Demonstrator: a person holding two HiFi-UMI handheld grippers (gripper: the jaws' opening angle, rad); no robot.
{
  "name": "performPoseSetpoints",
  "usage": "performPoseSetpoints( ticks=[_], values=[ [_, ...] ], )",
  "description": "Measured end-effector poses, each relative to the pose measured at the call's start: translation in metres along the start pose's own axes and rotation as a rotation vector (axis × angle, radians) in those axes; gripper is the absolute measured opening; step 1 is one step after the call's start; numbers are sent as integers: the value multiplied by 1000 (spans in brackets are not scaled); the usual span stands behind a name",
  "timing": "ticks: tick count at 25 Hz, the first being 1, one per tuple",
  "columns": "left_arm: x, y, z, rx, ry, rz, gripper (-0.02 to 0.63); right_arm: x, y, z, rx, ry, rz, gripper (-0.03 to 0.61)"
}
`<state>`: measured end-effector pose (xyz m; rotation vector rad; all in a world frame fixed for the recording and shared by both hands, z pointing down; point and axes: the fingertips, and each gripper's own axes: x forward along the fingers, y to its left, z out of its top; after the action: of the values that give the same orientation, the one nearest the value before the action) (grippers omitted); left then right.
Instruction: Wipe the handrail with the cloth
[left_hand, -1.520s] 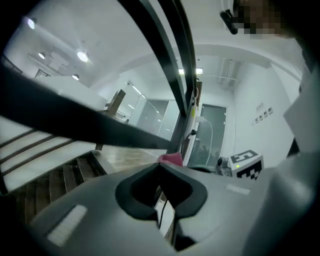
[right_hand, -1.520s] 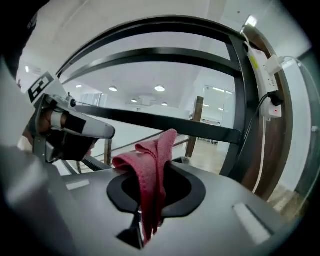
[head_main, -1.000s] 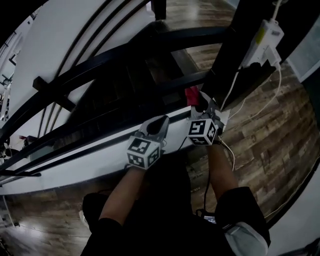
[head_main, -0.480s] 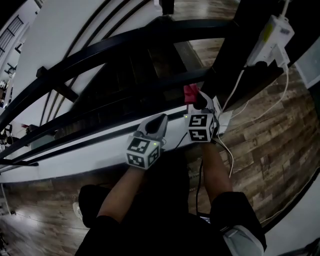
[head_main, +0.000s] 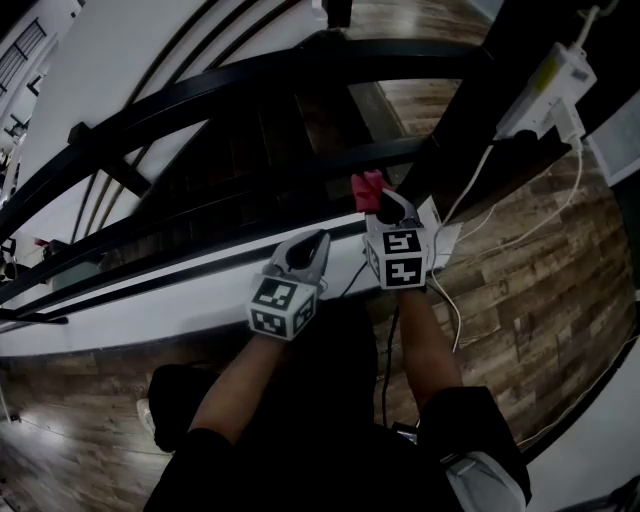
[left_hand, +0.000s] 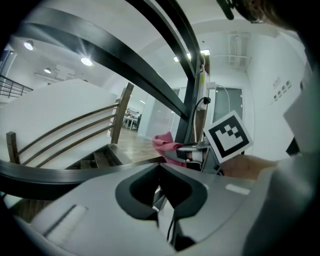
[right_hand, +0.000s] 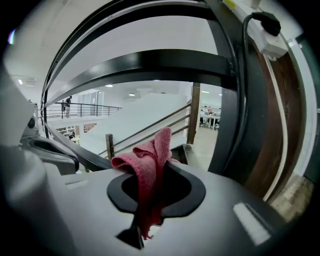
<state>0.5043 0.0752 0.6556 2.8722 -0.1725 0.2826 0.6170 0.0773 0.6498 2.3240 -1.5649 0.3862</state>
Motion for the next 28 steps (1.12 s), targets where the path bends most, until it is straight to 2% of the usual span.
performPoseSetpoints(
  ticks=[4, 7, 13, 18, 24, 28],
  values=[
    [-8, 11, -6, -14, -1, 33, 0, 0, 33, 1, -55, 5, 59, 51],
    [-14, 18, -7, -32, -6, 47, 0, 0, 44, 1, -30, 9, 86, 51],
    [-29, 35, -2, -41, -42, 79, 0, 3, 62, 3, -84, 31, 93, 51],
    [-43, 50, 0, -43, -55, 102, 0, 5, 80, 4, -56, 39, 126, 51],
    [-57, 65, 3, -66, -103, 148, 0, 4, 100, 8, -146, 63, 138, 51],
    [-75, 79, 2, -53, -105, 172, 0, 7, 115, 10, -137, 74, 170, 51]
  ],
)
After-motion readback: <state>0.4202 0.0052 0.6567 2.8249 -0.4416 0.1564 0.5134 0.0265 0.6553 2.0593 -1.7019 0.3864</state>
